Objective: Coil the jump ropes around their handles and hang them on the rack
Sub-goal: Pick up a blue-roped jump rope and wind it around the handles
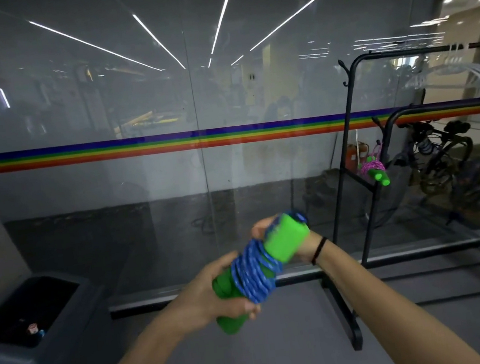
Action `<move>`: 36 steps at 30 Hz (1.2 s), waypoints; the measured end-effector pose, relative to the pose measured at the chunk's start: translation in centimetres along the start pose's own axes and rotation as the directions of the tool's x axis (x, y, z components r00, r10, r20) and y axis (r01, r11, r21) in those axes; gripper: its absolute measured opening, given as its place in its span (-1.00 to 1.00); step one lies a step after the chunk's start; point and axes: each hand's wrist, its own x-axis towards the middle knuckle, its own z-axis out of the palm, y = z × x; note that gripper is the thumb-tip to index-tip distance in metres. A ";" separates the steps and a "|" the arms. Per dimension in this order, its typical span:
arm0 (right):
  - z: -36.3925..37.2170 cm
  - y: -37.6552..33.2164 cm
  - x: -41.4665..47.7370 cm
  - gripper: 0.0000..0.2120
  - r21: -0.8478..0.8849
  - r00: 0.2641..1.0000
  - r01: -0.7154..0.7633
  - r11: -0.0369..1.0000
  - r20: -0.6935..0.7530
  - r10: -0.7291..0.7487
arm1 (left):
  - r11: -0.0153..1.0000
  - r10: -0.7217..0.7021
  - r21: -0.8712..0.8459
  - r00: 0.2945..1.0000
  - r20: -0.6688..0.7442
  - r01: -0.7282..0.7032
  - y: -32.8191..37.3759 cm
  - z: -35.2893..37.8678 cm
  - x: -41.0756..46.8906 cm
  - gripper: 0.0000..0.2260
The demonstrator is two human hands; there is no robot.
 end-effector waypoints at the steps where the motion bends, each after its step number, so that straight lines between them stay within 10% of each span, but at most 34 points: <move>1: 0.3 0.1 0.1 -0.60 -0.002 0.999 0.044 0.999 -0.019 -0.044 | 0.984 0.000 -0.176 0.999 -0.043 -0.008 -0.3 0.4 0.2 -0.35; 5: 2.0 -1.1 0.2 -0.62 -0.161 0.993 0.071 0.985 -0.079 -0.084 | 0.871 -0.132 -0.491 0.953 -0.274 -0.021 -0.4 0.9 1.4 -0.48; 11: 2.4 -1.0 -0.3 -0.80 -0.586 0.951 0.064 0.808 -0.209 -0.227 | 0.989 -0.145 -0.066 0.862 -0.487 0.129 0.2 1.1 2.0 -0.75; 17: 3.5 -2.3 -1.8 -0.93 -0.517 0.840 0.097 0.851 -0.416 -0.348 | 0.999 0.030 -0.016 0.773 -0.634 -0.052 0.3 1.8 1.9 -0.72; 24: 4.1 -3.3 -3.6 -0.87 0.208 0.835 0.371 0.905 -0.500 -0.228 | 0.984 0.044 -0.108 0.781 -0.623 -0.142 1.6 2.8 0.8 -0.68; 36: 5.7 -4.4 -5.3 -0.80 -0.306 0.656 0.503 0.808 -0.474 -0.587 | 0.971 0.224 0.211 0.733 -0.642 -0.112 2.0 2.9 0.4 -0.64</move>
